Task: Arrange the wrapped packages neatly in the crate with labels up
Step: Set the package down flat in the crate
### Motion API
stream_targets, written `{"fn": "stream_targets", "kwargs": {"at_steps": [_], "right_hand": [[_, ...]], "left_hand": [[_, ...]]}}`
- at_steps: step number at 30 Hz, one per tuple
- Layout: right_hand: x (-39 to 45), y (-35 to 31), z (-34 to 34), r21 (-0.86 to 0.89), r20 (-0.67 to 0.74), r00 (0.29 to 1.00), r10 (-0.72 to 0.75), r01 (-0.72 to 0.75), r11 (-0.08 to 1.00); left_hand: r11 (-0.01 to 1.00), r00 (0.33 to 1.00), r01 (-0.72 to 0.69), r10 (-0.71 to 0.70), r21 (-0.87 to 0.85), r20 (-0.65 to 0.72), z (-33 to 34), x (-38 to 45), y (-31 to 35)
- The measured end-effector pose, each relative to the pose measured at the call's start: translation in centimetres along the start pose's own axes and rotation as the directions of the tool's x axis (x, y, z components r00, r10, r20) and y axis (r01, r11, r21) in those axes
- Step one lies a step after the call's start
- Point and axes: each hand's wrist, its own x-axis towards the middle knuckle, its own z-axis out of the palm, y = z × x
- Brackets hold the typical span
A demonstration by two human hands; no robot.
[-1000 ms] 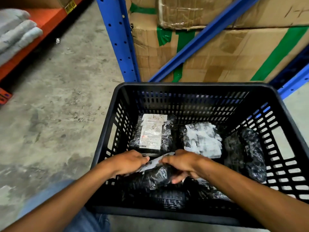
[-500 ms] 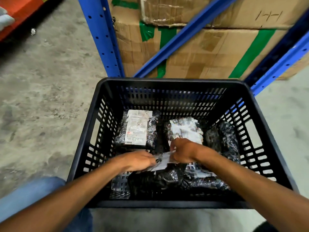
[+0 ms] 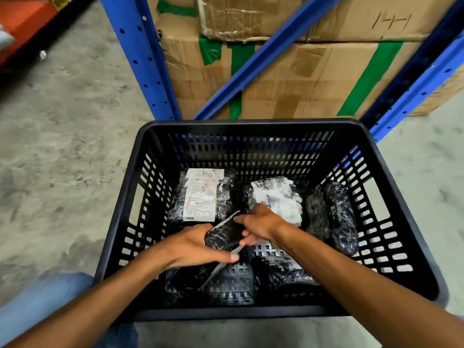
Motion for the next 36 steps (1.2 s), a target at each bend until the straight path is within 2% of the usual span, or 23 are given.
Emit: {"fn": "stream_targets", "kwargs": {"at_steps": [4, 7, 9, 11, 13, 17, 19, 20, 22, 23, 25, 27, 29, 30, 31, 34, 36], "right_hand": [[-0.4, 0.0, -1.7, -0.052, 0.065, 0.997, -0.046, 0.05, 0.997], [-0.5, 1.0, -4.3, -0.054, -0.04, 0.988, -0.146, 0.144, 0.988], [-0.6, 1.2, -5.9, -0.034, -0.109, 0.974, -0.198, 0.195, 0.98], [-0.7, 1.2, -6.8, 0.054, -0.085, 0.973, -0.216, 0.221, 0.974], [-1.0, 1.1, -6.6, 0.178, -0.043, 0.963, -0.266, 0.269, 0.946], [-0.7, 0.9, -6.1, 0.345, -0.172, 0.927, -0.333, 0.373, 0.861], [-0.8, 0.7, -6.5, 0.38, -0.13, 0.93, -0.345, 0.368, 0.849], [-0.9, 0.6, -6.9, 0.336, -0.097, 0.937, -0.335, 0.348, 0.875], [-1.8, -0.2, -7.9, 0.126, -0.042, 0.937, -0.348, 0.35, 0.928], [-2.2, -0.7, -8.4, 0.011, -0.033, 0.919, -0.392, 0.393, 0.92], [-3.2, -2.2, -8.9, -0.131, -0.014, 0.841, -0.542, 0.535, 0.834], [-4.6, -4.1, -8.4, -0.266, 0.112, 0.776, -0.621, 0.626, 0.733], [-5.0, -5.1, -7.0, -0.427, 0.272, 0.755, -0.597, 0.651, 0.628], [-5.1, -5.2, -6.4, -0.464, 0.303, 0.757, -0.579, 0.648, 0.604], [-5.0, -5.0, -6.0, -0.454, 0.282, 0.772, -0.57, 0.631, 0.629], [-4.1, -3.1, -6.3, -0.243, 0.113, 0.847, -0.519, 0.53, 0.812], [-3.8, -2.0, -6.2, -0.053, 0.021, 0.902, -0.43, 0.431, 0.901]], "left_hand": [[0.992, 0.998, 0.028, -0.019, 0.124, -0.066, 0.2, 0.2, 0.7], [0.999, 0.999, -0.016, 0.014, -0.042, -0.039, -1.9, -0.9, 1.1], [0.976, 0.996, -0.059, 0.044, -0.208, -0.076, -4.1, -1.9, 1.1], [0.889, 0.987, -0.113, 0.05, -0.444, -0.152, -5.5, -2.5, 1.0], [0.748, 0.974, -0.191, 0.062, -0.635, -0.219, -5.7, -2.3, 1.0], [0.54, 0.952, -0.276, 0.04, -0.796, -0.303, -4.9, -1.7, 0.5], [0.492, 0.953, -0.284, 0.048, -0.823, -0.3, -4.6, -1.8, 0.2], [0.484, 0.951, -0.291, 0.051, -0.825, -0.306, -4.6, -1.8, 0.1], [0.504, 0.937, -0.333, 0.079, -0.797, -0.341, -5.4, -2.1, 0.3], [0.55, 0.928, -0.356, 0.114, -0.756, -0.354, -6.2, -2.3, 0.6], [0.712, 0.918, -0.38, 0.211, -0.59, -0.336, -7.9, -2.6, 1.6], [0.822, 0.923, -0.367, 0.264, -0.436, -0.281, -8.9, -2.7, 3.1], [0.847, 0.929, -0.343, 0.244, -0.406, -0.277, -8.9, -2.4, 4.0], [0.841, 0.927, -0.339, 0.223, -0.421, -0.303, -8.8, -2.2, 4.3], [0.828, 0.92, -0.339, 0.192, -0.446, -0.343, -8.5, -2.0, 4.4], [0.826, 0.885, -0.287, 0.036, -0.485, -0.464, -7.1, -1.1, 3.6], [0.851, 0.883, -0.154, -0.11, -0.502, -0.457, -5.3, -1.0, 2.7]]}}
